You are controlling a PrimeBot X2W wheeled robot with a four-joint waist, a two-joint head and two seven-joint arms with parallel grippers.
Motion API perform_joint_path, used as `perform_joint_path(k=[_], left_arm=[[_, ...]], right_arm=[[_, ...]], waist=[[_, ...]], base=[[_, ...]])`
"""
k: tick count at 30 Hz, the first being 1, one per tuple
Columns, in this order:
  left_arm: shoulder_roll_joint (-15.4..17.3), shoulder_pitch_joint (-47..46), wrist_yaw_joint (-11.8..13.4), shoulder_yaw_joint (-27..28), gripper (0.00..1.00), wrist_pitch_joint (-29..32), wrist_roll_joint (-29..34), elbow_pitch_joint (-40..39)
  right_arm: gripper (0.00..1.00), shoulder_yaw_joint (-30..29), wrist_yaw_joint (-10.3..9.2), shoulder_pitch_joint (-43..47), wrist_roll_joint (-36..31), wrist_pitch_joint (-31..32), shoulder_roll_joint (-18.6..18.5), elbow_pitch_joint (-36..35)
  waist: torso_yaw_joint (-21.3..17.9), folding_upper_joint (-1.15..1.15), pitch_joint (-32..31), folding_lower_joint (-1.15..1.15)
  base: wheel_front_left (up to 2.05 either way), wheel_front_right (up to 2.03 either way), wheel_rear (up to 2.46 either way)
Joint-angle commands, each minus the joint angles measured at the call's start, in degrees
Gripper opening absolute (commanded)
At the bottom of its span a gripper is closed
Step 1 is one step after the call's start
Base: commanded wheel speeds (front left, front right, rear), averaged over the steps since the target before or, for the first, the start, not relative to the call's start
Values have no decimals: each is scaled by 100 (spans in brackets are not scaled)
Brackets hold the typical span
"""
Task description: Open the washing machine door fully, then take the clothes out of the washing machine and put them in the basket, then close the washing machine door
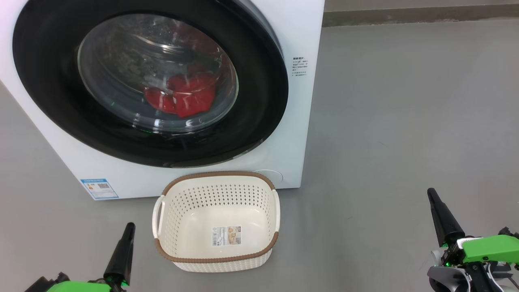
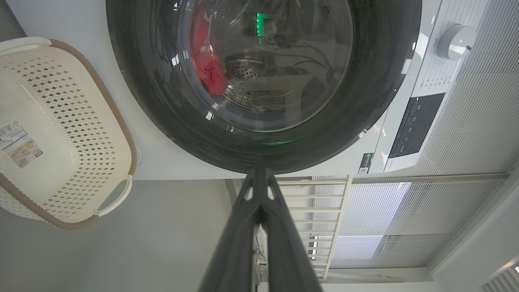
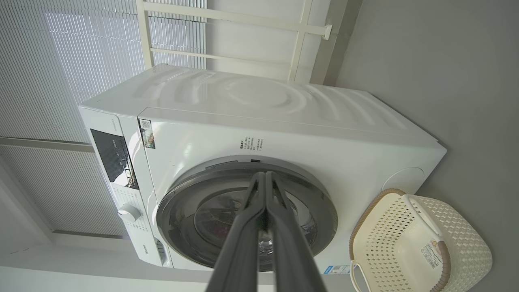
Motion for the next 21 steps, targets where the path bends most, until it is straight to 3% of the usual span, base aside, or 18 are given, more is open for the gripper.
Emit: perform_joint_path(k=[1, 21], left_arm=[[90, -227, -40, 193, 0, 18, -41, -118], [90, -227, -40, 193, 0, 18, -41, -118]], right_arm=[[0, 108, -3, -243, -15, 32, -50, -143], [0, 108, -3, -243, -15, 32, -50, -143]], waist=[[0, 0, 0, 0], [0, 0, 0, 0]], base=[[0, 0, 0], [0, 0, 0]])
